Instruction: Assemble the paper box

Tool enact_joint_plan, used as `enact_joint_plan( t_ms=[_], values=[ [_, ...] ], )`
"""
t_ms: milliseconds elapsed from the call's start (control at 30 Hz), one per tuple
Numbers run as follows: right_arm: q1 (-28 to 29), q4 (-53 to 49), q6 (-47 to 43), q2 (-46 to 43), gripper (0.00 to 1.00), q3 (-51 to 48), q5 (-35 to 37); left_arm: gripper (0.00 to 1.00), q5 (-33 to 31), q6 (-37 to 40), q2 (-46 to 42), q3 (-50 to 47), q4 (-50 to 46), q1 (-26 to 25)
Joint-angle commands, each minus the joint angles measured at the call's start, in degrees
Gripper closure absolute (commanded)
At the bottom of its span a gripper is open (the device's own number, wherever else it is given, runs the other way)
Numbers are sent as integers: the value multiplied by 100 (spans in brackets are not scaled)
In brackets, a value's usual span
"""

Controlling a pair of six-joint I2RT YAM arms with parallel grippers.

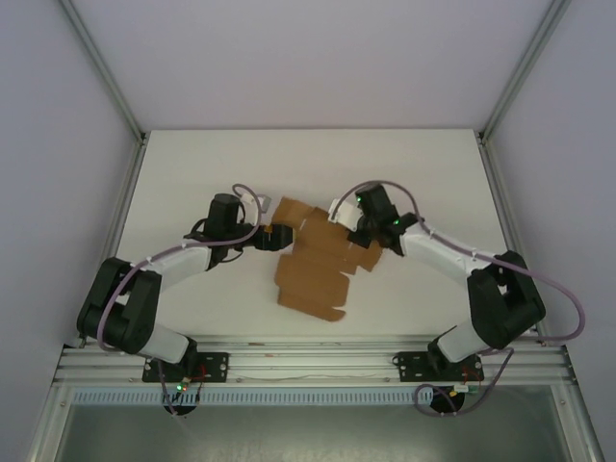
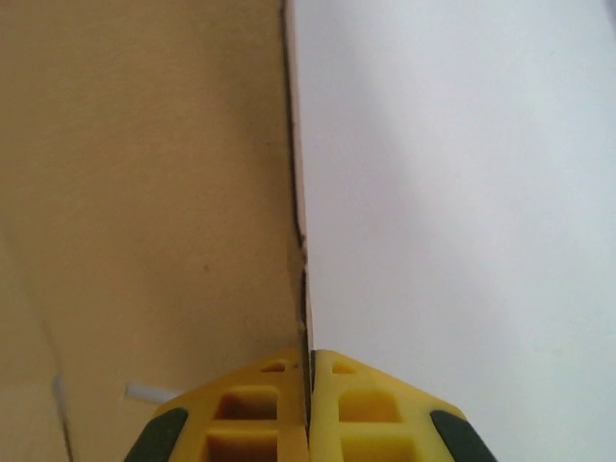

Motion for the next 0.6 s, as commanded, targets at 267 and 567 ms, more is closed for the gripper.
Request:
enact_joint_plan(
  t_ms=[267, 567],
  values=[
    [991, 3044, -2599, -316, 100, -919, 3011, 0, -1972, -567, -1260, 26, -948, 430],
    [1235, 5285, -3753, 679, 100, -1291, 3653, 0, -3102, -1042, -383, 702, -1156, 885]
  ],
)
